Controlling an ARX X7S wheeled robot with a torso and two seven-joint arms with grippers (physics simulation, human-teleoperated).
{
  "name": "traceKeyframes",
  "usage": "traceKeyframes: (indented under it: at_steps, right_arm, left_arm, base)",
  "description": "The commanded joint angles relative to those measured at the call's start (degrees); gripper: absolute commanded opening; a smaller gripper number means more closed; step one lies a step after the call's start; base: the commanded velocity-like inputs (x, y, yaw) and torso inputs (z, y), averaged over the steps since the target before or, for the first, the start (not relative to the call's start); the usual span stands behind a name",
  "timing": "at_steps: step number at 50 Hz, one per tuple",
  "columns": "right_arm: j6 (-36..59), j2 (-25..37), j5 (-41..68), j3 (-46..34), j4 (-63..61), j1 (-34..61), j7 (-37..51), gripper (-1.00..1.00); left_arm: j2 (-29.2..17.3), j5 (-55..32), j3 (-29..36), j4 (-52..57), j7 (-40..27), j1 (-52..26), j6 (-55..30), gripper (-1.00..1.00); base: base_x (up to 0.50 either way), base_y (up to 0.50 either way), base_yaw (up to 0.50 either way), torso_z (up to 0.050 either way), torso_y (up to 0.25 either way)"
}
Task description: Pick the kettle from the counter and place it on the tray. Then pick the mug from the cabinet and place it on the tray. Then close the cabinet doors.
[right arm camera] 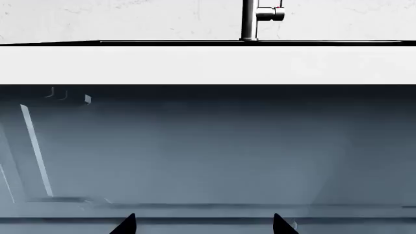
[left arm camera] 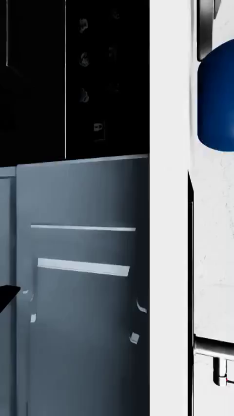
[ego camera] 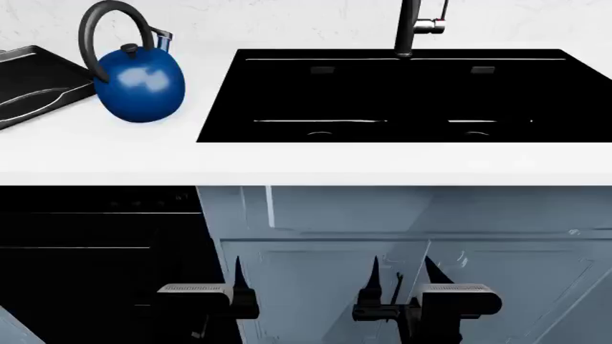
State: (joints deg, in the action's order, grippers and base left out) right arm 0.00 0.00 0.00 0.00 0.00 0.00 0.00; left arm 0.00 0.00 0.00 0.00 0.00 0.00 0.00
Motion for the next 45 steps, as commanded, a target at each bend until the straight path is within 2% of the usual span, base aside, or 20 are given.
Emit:
traceKeyframes:
  at_steps: [1,8,15,20,26,29,31,34,37,41,45]
  right_arm:
    - [0.08,0.87,0.71,-1.05,0.35,0.28,1.4,1.0]
    - [1.42,2.09,2.39,-2.06,-0.4,1.01,3.55,1.0]
    - [3.02,3.13,3.24,-2.64,-5.37,-0.07,4.94,1.0]
    - [4.69,3.85,3.83,-3.05,-10.53,-1.38,5.58,1.0]
    - [6.25,4.55,4.55,-3.32,-14.88,-2.31,6.31,1.0]
    - [6.79,4.84,4.69,-3.59,-16.16,-2.48,6.64,1.0]
    - [7.2,4.97,4.92,-3.71,-17.21,-2.65,6.86,1.0]
    - [8.05,5.24,5.14,-3.93,-19.0,-2.88,7.19,1.0]
    - [9.27,5.5,5.49,-4.12,-20.9,-3.03,7.5,1.0]
    - [11.22,6.07,6.06,-4.2,-24.36,-3.51,7.84,1.0]
    - [13.11,6.77,6.71,-3.98,-27.59,-3.84,8.29,1.0]
  left_arm:
    - [-0.9,-1.07,1.02,0.12,-0.97,-0.08,-0.22,1.0]
    - [-2.03,-2.29,1.74,-0.65,-3.96,-1.66,-1.83,1.0]
    - [-3.34,-5.24,1.32,7.26,-4.68,-2.4,-5.75,1.0]
    - [-5.26,-6.57,0.65,19.63,-5.91,-6.52,-15.63,1.0]
    - [-8.35,-7.56,0.22,34.03,-7.5,-18.14,-32.51,1.0]
    - [-10.12,-6.93,0.91,38.64,-8.35,-26.5,-41.66,1.0]
    - [-10.54,-8.1,0.6,41.06,-8.46,-35.13,-50.64,1.0]
    - [-10.06,-10.17,0.16,41.36,-8.62,-52.6,-64.74,1.0]
    - [-9.63,-10.26,1.89,37.44,-9.14,-67.92,-71.92,1.0]
    - [-7.06,-10.09,3.22,24.07,-9.58,-88.57,-76.42,1.0]
    - [-5.49,-8.59,5.25,8.23,-10.13,-103.01,-72.71,1.0]
  base:
    - [0.0,0.0,0.0,0.0,0.0]
    - [0.0,0.0,0.0,0.0,0.0]
    - [0.0,0.0,0.0,0.027,0.001]
    - [0.0,0.0,0.0,0.05,0.005]
    - [0.0,0.0,0.0,0.05,0.005]
    - [0.0,0.0,0.0,0.05,0.005]
    - [0.0,0.0,0.0,0.05,0.005]
    - [0.0,0.0,0.0,0.05,0.005]
    - [0.0,0.0,0.0,0.05,0.005]
    - [0.0,0.0,0.0,0.05,0.005]
    - [0.0,0.0,0.0,0.05,0.004]
